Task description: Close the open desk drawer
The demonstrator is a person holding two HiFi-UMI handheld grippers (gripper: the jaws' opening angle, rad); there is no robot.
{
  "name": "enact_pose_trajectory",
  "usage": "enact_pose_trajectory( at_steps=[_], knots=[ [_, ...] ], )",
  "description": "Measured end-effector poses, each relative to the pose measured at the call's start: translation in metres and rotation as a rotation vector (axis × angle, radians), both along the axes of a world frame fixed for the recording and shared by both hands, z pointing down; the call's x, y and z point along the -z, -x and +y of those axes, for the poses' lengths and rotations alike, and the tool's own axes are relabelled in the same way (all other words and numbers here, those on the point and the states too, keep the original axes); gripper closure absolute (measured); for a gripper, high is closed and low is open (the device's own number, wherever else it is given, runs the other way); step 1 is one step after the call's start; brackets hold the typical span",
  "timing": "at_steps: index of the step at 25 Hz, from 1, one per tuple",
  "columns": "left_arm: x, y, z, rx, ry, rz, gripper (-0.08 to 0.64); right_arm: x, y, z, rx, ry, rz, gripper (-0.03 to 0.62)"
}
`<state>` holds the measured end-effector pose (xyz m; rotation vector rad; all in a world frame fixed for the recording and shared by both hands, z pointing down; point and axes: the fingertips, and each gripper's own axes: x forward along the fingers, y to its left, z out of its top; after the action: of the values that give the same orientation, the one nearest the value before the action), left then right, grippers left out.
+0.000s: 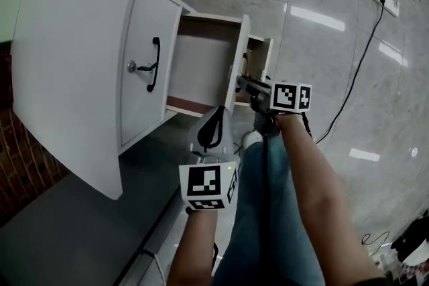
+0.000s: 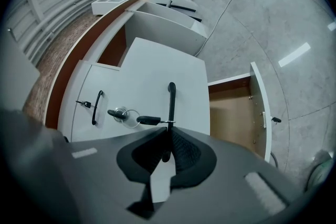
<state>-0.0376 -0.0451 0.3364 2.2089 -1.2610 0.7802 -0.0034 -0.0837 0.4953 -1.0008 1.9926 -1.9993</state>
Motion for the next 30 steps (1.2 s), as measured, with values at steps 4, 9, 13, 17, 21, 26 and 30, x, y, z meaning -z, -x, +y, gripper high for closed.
enact_pose_trajectory(
  at_steps=[4, 9, 13, 17, 21, 26, 30],
  knots=[
    [-0.001, 0.005, 0.0, 0.0, -0.002, -0.008, 0.561, -0.001, 0.015, -0.005, 0.023, -0.001, -0.002, 0.569],
    [-0.006, 0.011, 0.002, 0.018, 0.002, -0.009, 0.561, -0.001, 0.017, -0.009, 0.027, -0.012, 0.0, 0.569],
    [-0.009, 0.011, 0.003, 0.02, 0.004, -0.006, 0.561, 0.0, 0.017, -0.009, 0.019, -0.012, -0.006, 0.569],
    [-0.013, 0.01, 0.003, 0.021, 0.001, -0.01, 0.561, -0.001, 0.016, -0.011, 0.011, -0.022, -0.01, 0.569],
    [-0.017, 0.013, 0.002, 0.025, -0.004, -0.017, 0.561, -0.002, 0.017, -0.012, 0.011, -0.031, -0.014, 0.569],
    [-0.021, 0.016, -0.001, 0.038, -0.008, -0.022, 0.561, -0.002, 0.021, -0.014, 0.007, -0.03, -0.018, 0.571],
    [-0.022, 0.015, -0.003, 0.035, -0.016, -0.023, 0.561, -0.001, 0.03, -0.019, 0.024, -0.04, -0.019, 0.569]
  ],
)
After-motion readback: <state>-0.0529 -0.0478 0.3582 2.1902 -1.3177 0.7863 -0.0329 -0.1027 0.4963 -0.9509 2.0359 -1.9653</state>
